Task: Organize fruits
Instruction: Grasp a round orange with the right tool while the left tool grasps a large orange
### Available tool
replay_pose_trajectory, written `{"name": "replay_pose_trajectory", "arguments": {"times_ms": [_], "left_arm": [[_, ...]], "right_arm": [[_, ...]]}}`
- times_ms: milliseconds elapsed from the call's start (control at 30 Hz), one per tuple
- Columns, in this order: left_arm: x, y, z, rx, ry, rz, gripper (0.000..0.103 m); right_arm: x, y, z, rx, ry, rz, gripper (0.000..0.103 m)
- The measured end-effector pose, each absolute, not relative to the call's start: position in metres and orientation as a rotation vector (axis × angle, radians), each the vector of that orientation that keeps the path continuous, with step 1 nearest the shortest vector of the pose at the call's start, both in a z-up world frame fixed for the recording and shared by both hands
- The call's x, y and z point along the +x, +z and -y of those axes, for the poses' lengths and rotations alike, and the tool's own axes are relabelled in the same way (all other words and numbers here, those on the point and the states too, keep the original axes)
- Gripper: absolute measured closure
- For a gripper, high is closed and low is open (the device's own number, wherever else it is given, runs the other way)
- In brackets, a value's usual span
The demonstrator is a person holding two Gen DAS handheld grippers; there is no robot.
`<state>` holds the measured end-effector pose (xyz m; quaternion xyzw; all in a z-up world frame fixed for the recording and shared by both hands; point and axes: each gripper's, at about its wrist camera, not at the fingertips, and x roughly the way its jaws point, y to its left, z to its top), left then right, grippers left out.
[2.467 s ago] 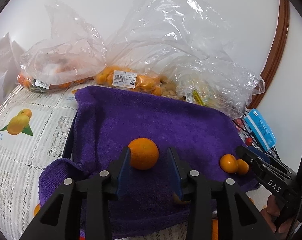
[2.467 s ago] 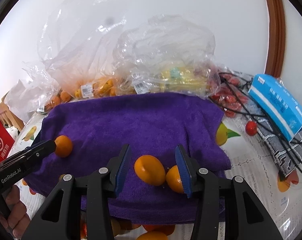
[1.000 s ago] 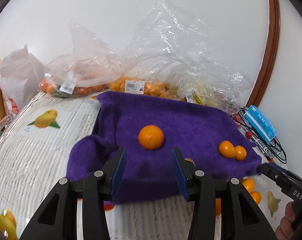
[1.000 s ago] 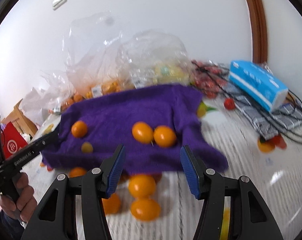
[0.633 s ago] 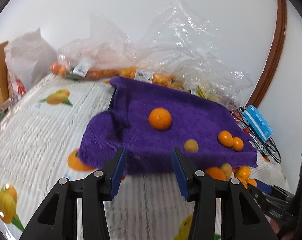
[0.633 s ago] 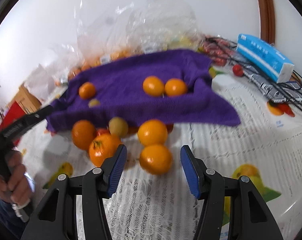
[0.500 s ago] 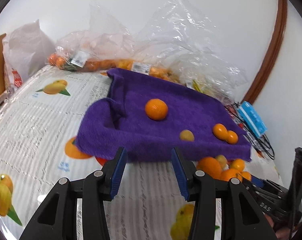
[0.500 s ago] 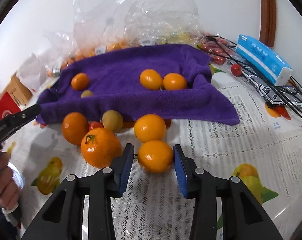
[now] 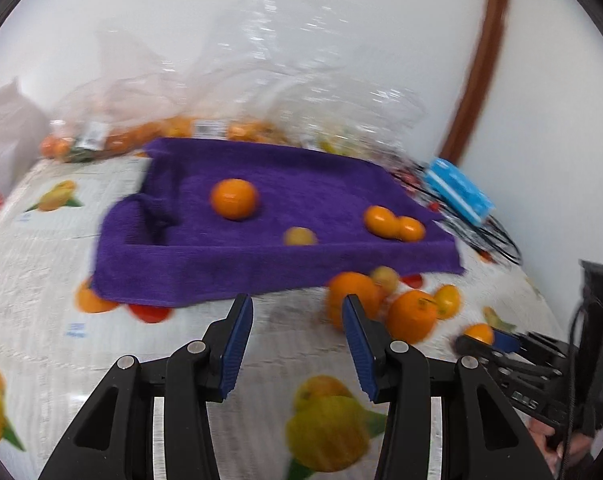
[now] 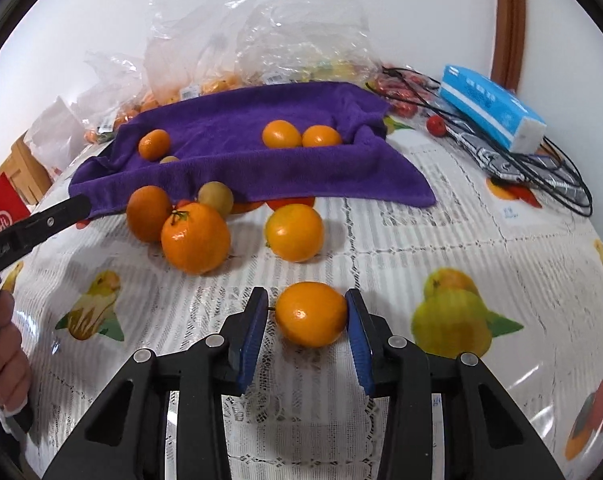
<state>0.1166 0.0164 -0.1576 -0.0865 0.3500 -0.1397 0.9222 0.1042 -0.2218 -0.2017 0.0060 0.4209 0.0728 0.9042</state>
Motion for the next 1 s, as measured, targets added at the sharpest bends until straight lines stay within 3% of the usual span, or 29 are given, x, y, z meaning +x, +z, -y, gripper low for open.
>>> {"name": "replay_pose_trajectory", "arguments": {"times_ms": [433, 533, 567, 1000], "left_arm": [[0.153, -0.179, 0.017, -0.223, -0.366, -0.896, 0.059], [0.158, -0.18, 0.019, -0.23, -0.346, -0.892, 0.061], [0.159, -0.181, 0.019, -0.238, -0.346, -0.888, 0.066], [0.137, -0.174, -0.011, -0.193, -0.25, -0.874, 0.071]], "right_arm": [[0.108, -0.204, 0.229, 0.089, 0.156, -0.878, 0.064], [0.108, -0.203, 0.23, 0.097, 0.158, -0.878, 0.064], [0.108, -0.204, 0.23, 0.097, 0.158, -0.878, 0.064], [0.109, -0.204, 0.233, 0.119, 0.147, -0.874, 0.064]]}}
